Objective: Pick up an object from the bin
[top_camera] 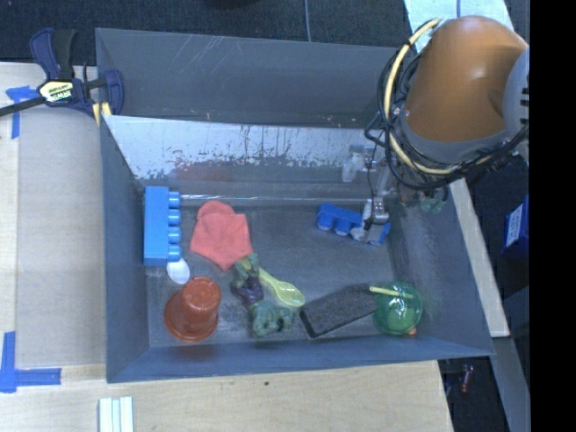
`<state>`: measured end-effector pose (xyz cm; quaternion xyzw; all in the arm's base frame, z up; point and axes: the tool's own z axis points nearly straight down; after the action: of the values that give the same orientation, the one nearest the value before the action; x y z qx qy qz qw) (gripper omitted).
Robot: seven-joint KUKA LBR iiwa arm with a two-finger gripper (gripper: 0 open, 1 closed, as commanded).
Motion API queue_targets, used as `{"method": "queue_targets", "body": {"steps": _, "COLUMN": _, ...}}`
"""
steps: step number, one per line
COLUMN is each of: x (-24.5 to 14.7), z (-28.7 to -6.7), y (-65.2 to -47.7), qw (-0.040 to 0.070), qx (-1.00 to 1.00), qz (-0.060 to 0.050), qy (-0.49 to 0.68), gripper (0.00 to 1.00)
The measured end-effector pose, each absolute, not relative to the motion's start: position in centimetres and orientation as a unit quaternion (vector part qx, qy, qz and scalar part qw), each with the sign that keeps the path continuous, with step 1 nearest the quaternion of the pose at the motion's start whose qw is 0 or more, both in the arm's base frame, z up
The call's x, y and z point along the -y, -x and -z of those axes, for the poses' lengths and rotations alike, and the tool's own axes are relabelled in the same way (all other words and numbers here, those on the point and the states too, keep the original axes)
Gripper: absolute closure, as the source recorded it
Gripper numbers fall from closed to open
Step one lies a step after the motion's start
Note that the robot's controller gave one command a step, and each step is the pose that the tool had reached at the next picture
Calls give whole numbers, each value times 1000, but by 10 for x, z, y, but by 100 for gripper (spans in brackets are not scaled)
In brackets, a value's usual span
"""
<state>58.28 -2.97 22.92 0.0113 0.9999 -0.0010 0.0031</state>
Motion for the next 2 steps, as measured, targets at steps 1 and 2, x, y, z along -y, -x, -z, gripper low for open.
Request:
{"method": "queue_targets", "body": {"steps": 1, "x": 40, "z": -177, "y": -608, "qw": 6, "qx": -999, "qz": 0, "qy": -52, "gripper": 0}}
{"method": "queue_targets", "body": {"steps": 2, "x": 44, "z": -133, "y": -619, "qw": 9, "qx": -994, "qz": -3, "qy": -108, "gripper": 0}}
